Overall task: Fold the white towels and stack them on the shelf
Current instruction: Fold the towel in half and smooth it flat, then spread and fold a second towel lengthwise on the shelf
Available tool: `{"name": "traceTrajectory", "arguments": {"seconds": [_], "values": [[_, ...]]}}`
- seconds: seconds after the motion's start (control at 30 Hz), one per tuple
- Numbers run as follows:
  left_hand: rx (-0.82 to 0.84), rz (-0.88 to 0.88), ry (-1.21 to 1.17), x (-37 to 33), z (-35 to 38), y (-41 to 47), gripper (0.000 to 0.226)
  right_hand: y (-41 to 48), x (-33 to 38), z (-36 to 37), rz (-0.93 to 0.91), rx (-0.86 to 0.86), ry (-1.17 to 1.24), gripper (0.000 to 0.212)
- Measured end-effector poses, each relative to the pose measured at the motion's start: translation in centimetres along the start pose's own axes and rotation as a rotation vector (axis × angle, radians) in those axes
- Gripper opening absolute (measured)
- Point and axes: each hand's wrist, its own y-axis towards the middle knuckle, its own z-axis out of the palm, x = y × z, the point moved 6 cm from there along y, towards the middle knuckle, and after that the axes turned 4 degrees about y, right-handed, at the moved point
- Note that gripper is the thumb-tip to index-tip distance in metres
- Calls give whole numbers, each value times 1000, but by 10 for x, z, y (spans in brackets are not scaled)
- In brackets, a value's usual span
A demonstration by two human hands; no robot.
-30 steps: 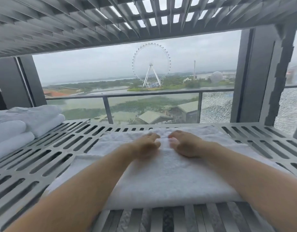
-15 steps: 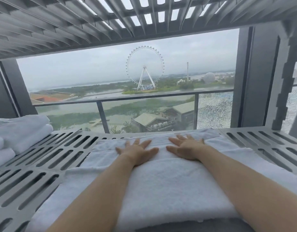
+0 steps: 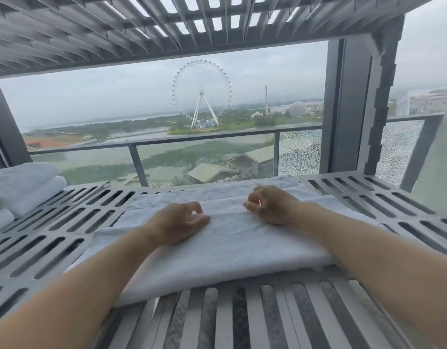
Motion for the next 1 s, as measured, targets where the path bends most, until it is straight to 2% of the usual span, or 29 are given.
{"name": "traceTrajectory", "arguments": {"seconds": [0.1,0.27,0.4,0.53,0.8,1.0], "values": [[29,-30,192,21,-10,-18,46,-13,-10,-7,88,84,-60,43],[-18,-72,223,43,-23,-47,56,-33,-13,-21,86,-8,-143,50],[-150,-29,300,21,-42,-71,52,-50,9,-36,16,-133,-226,52],[-258,-11,274,-1,-68,-103,51,-75,30,-61,-53,-191,-241,57],[-483,30,331,-50,-96,-184,61,-150,71,-91,-144,-299,-248,59],[-501,24,374,-69,-95,-229,66,-194,94,-97,-152,-379,-247,55]]}}
